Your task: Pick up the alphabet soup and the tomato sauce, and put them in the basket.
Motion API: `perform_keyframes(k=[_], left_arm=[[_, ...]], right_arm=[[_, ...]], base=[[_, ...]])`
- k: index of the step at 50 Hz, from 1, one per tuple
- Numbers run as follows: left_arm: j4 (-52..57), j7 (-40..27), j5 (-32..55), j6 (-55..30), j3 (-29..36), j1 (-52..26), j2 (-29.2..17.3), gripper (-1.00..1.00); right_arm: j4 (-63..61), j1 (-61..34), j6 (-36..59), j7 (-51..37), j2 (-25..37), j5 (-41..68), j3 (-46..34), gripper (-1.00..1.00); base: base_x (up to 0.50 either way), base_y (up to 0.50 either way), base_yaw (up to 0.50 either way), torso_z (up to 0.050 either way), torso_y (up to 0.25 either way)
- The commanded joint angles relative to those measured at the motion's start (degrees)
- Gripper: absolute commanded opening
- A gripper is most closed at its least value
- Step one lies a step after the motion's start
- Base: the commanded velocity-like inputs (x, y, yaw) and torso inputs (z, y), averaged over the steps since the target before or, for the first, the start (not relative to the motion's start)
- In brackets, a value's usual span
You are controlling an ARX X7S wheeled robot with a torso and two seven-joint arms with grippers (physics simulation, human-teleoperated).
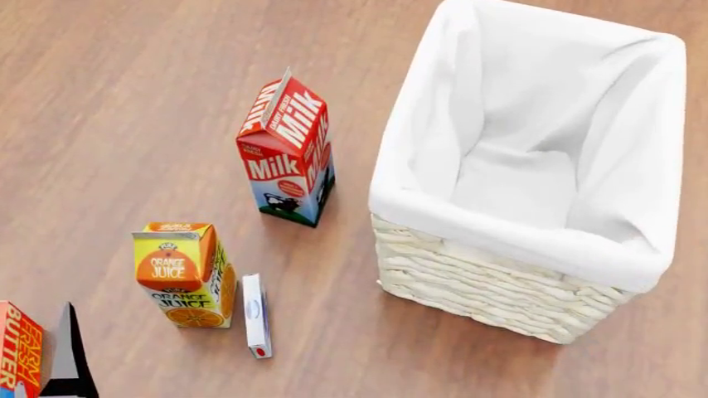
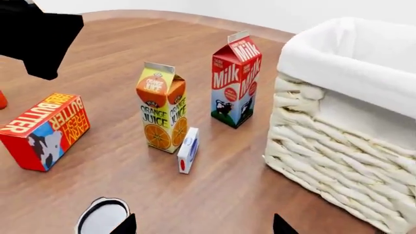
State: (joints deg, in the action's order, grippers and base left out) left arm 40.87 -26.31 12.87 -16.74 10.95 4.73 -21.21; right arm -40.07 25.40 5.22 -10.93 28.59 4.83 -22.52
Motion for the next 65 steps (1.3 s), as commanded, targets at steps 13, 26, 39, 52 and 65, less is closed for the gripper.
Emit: perform_keyframes(k=[13,26,39,52,65], left_arm=[[-0.74,3.01,2.44,0.53,-1.54,-0.30,1.15,1.00],[-0.78,2.88,2.54,0.73,-1.31,-0.22,0.95,1.00],[-0.65,2.59,2.61,0.62,-1.04,-0.26,0.76,1.00],[-0.51,2.38,3.02,0.68,-1.13,-0.25,0.51,1.00],[-0.38,2.08,3.24,0.52,-1.00,-0.30,0.33,1.00]], right_arm=[[2.53,-3.83,8.91,2.46,-2.83,-2.38,-2.84,1.00],[4.12,-3.66,10.27,1.93,-3.32,-2.15,-3.39,1.00],[5.52,-3.63,12.12,2.09,-3.58,-1.97,-4.71,1.00],[6.65,-4.61,15.12,2.41,-4.32,-1.28,-5.71,1.00],[8.62,-6.68,17.29,1.95,-5.93,-0.31,-5.46,1.00]], base=[[0.00,0.00,0.00,0.000,0.000],[0.00,0.00,0.00,0.000,0.000],[0.00,0.00,0.00,0.000,0.000],[0.00,0.00,0.00,0.000,0.000],[0.00,0.00,0.00,0.000,0.000]])
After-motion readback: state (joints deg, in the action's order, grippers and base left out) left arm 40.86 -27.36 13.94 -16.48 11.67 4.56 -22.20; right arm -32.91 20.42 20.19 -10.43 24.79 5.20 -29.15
